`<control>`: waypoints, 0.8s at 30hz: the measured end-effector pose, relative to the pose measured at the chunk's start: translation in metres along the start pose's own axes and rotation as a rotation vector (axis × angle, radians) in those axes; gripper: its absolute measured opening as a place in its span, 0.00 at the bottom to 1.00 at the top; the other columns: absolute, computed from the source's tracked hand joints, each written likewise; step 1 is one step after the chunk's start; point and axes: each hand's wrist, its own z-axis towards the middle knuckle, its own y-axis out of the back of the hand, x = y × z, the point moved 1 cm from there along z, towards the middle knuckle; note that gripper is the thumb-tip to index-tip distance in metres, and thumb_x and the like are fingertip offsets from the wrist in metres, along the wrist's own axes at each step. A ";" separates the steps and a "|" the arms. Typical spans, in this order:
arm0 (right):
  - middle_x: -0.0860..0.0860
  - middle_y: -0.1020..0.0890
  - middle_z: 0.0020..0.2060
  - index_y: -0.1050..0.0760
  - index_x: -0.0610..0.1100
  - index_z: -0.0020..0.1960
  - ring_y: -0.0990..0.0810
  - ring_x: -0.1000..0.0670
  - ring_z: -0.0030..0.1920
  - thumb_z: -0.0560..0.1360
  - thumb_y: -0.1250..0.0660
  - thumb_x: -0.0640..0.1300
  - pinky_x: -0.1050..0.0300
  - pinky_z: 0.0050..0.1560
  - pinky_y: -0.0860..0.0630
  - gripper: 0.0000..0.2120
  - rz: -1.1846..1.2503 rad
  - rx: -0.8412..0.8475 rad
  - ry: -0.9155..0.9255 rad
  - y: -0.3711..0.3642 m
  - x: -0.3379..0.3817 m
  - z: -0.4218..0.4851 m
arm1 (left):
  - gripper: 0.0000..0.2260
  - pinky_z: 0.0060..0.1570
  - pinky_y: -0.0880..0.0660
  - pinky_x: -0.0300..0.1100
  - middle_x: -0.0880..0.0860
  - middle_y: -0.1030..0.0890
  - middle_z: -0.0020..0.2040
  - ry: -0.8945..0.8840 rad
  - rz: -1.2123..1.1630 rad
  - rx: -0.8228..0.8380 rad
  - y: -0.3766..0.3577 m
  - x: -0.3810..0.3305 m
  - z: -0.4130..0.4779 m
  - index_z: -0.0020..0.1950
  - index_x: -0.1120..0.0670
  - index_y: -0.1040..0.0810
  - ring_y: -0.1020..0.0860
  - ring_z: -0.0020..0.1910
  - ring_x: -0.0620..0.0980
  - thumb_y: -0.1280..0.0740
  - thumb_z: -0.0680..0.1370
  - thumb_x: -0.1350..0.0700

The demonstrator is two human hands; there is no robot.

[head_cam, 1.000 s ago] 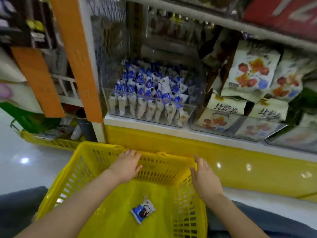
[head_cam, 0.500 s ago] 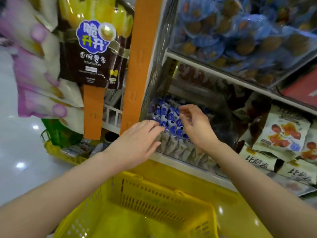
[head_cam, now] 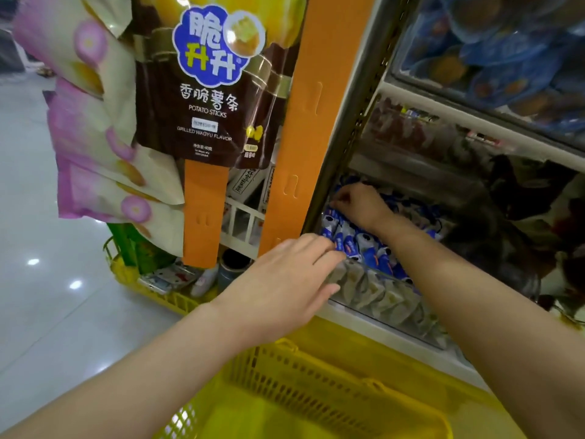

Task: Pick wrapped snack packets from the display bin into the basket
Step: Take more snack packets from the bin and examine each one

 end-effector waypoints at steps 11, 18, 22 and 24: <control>0.50 0.20 0.45 0.23 0.42 0.53 0.23 0.54 0.45 0.78 0.39 0.42 0.55 0.49 0.24 0.08 0.365 -0.566 -0.027 0.044 0.010 -0.056 | 0.22 0.67 0.43 0.39 0.49 0.38 0.73 0.094 -0.019 -0.007 -0.005 -0.016 -0.007 0.74 0.51 0.41 0.45 0.73 0.45 0.49 0.81 0.47; 0.57 0.22 0.37 0.27 0.54 0.42 0.21 0.58 0.39 0.78 0.38 0.41 0.63 0.38 0.22 0.09 0.766 -0.572 0.135 0.063 0.024 -0.156 | 0.20 0.64 0.38 0.34 0.44 0.34 0.66 0.323 -0.455 -0.097 -0.011 -0.050 -0.035 0.72 0.48 0.39 0.36 0.66 0.40 0.50 0.81 0.47; 0.56 0.19 0.36 0.25 0.52 0.42 0.20 0.56 0.38 0.77 0.36 0.38 0.62 0.36 0.22 0.10 0.879 -0.324 0.165 0.034 0.028 -0.206 | 0.11 0.52 0.35 0.24 0.43 0.25 0.55 0.511 -0.823 -0.129 -0.012 -0.061 -0.050 0.60 0.48 0.29 0.29 0.54 0.37 0.47 0.81 0.50; 0.56 0.18 0.35 0.25 0.49 0.41 0.20 0.58 0.36 0.76 0.36 0.36 0.65 0.36 0.23 0.10 0.973 -0.218 0.160 0.015 0.029 -0.222 | 0.08 0.48 0.29 0.34 0.41 0.22 0.39 0.614 -1.030 -0.112 -0.017 -0.065 -0.053 0.49 0.50 0.26 0.26 0.42 0.39 0.44 0.81 0.53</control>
